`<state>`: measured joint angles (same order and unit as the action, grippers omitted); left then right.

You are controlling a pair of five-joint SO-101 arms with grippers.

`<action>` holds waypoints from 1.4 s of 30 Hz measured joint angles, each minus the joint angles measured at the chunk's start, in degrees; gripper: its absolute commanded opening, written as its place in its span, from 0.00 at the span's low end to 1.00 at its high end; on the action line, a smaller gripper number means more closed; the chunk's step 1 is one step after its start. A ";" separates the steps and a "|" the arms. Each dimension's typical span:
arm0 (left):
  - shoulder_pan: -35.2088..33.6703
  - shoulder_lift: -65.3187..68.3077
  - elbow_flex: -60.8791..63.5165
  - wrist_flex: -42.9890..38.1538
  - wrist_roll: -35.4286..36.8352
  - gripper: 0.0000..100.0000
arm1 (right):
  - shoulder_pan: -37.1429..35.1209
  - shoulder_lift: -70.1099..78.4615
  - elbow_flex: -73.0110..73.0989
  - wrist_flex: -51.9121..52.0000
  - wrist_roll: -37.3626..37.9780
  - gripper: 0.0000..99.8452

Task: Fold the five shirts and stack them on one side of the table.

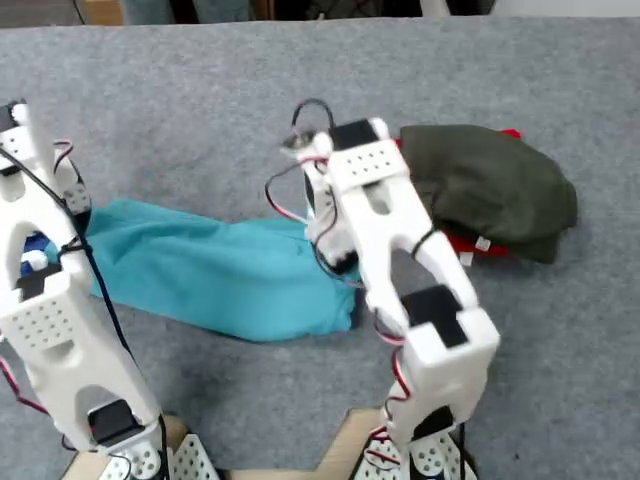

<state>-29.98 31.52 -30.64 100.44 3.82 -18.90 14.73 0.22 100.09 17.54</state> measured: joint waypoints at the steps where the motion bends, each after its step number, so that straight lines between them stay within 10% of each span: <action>1: 0.00 -1.05 1.41 0.00 -0.88 0.06 | 0.00 -1.67 2.81 -0.97 0.70 0.02; 7: -2.46 -5.71 4.40 0.00 0.79 0.28 | 0.26 -11.34 8.70 -2.55 8.18 0.02; 19: -6.68 -15.03 4.31 0.00 22.07 0.28 | 1.67 -19.08 5.36 -10.29 24.88 0.02; 26: -1.14 -14.95 4.31 -6.59 35.08 0.19 | 1.67 -13.54 5.01 -18.20 27.87 0.02; 42: -0.44 6.42 5.01 -7.21 35.87 0.03 | 2.90 -12.48 5.01 -20.75 28.22 0.02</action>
<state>-30.42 37.93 -25.63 93.23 39.69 -16.00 2.24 5.23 79.34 45.76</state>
